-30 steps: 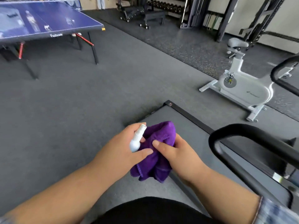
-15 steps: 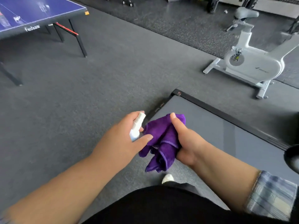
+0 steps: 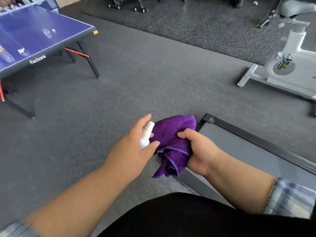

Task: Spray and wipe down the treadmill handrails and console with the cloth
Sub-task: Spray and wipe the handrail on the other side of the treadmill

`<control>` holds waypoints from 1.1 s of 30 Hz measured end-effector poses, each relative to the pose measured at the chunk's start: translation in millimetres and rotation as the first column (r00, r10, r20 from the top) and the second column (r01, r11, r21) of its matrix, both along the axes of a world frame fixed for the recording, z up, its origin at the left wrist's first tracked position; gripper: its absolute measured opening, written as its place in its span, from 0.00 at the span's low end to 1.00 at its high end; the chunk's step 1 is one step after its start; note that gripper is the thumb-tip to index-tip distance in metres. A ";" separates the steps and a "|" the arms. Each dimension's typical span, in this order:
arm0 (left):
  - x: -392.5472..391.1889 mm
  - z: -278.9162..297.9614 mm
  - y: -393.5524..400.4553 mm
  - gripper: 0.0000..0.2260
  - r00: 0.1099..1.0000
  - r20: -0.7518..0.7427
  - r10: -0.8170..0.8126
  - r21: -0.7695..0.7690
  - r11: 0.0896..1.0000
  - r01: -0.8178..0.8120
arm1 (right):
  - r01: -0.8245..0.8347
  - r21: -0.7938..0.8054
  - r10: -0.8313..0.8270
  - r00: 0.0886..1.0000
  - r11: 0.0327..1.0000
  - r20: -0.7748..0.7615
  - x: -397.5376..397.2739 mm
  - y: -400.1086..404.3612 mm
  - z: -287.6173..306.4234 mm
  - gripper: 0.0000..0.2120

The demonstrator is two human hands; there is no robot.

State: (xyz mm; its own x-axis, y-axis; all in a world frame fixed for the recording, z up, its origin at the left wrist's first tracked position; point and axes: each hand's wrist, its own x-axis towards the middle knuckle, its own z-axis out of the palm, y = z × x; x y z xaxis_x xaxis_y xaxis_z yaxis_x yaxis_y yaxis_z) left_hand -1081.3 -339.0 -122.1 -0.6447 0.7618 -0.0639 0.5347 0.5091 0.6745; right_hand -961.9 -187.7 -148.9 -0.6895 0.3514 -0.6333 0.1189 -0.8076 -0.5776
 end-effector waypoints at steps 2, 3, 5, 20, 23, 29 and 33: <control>-35.4 3.2 17.3 0.31 1.000 -0.017 0.013 -0.007 1.000 -0.013 | 0.041 0.009 -0.041 0.999 0.999 -0.019 -35.8 19.0 -0.5 0.18; -52.8 4.1 24.7 0.31 1.000 -0.025 0.017 -0.006 1.000 -0.018 | 0.065 0.015 -0.064 0.997 0.998 -0.030 -52.4 28.7 -2.2 0.19; -91.2 1.9 38.8 0.29 1.000 -0.025 0.019 0.009 1.000 -0.018 | 0.132 0.049 -0.130 0.991 0.990 -0.037 -84.5 48.5 -8.5 0.18; -421.3 -12.5 254.1 0.26 0.858 -0.030 -0.513 -0.108 0.855 0.508 | 0.335 0.582 -0.510 0.845 0.741 0.163 -342.2 187.2 -8.0 0.18; -447.7 -12.4 315.3 0.25 0.754 -0.082 -0.652 -0.144 0.756 0.638 | 0.331 0.667 -0.598 0.771 0.668 0.217 -355.6 211.9 -5.5 0.14; -470.5 -29.9 419.3 0.25 0.644 -0.074 -0.762 -0.204 0.643 0.738 | 0.367 0.743 -0.759 0.587 0.560 0.283 -354.3 278.2 -25.4 0.07; -485.9 -41.6 514.0 0.25 0.538 -0.085 -0.838 -0.270 0.539 0.798 | 0.250 0.800 -0.769 0.530 0.545 0.357 -351.7 352.7 -44.4 0.02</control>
State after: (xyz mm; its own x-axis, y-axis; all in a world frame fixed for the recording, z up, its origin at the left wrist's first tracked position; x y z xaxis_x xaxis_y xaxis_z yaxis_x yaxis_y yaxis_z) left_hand -1567.2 175.0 -163.6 0.2432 0.9465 -0.2121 0.8776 -0.1216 0.4636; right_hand -1313.6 165.0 -193.4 0.2354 0.9337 -0.2699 0.3286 -0.3378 -0.8820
